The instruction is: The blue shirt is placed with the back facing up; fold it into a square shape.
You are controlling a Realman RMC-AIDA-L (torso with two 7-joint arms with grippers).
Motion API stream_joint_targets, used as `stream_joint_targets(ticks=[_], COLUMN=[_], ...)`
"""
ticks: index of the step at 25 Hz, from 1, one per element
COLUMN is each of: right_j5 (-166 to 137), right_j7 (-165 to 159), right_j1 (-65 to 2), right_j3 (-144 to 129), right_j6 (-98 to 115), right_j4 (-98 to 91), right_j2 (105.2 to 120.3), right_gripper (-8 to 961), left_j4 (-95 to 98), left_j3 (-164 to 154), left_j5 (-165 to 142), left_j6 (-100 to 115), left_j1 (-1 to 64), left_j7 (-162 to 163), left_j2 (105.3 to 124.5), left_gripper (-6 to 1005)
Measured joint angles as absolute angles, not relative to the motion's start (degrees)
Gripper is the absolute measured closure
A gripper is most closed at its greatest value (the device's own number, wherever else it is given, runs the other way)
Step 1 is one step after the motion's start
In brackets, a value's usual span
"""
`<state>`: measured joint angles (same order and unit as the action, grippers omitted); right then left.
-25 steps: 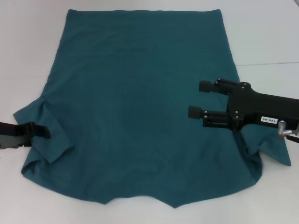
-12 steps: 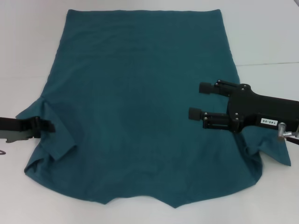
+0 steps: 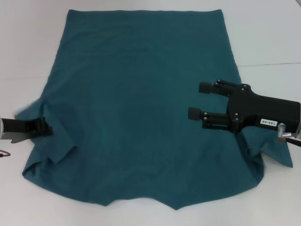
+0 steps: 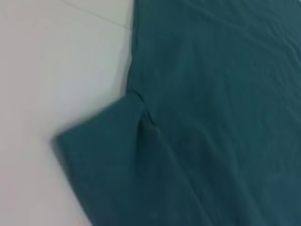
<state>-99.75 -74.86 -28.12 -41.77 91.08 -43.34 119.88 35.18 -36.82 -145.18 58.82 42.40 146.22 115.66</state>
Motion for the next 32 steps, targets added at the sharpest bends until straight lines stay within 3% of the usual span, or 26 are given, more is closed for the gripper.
stream_joint_targets(ticks=[5,10,21,26,32], right_j5=[-99.7,-99.7,-99.8,-99.8,-99.8], right_j7=[-74.9,-74.9,-74.9,-74.9,-74.9], right_j1=[-28.1,-28.1,-28.2,-28.3,-28.3], right_j3=[-41.5,-41.5,-41.6,-41.6,-41.6], right_j6=[91.1,91.2,91.2,91.3,91.3], right_j4=[-43.3,-43.3,-43.4,-43.4,-43.4], right_j2=[119.88,119.88,119.88,119.88,119.88], right_gripper=[72,72,72,72,72], left_j4=[37.7,41.4,41.5,41.4,39.8], left_j3=[-36.5,-36.5,-36.7,-36.8,-36.8], left_j5=[-144.2,-141.3,-142.0,-143.6,-144.1], left_j6=[59.9,63.0,62.5,60.8,59.3], left_j1=[41.4,39.5,37.5,37.4,37.5], left_j7=[145.6,145.0,147.8,148.3,148.4], left_j2=[115.72,115.83,115.72,115.79,115.93], left_gripper=[980,943,727,484,297])
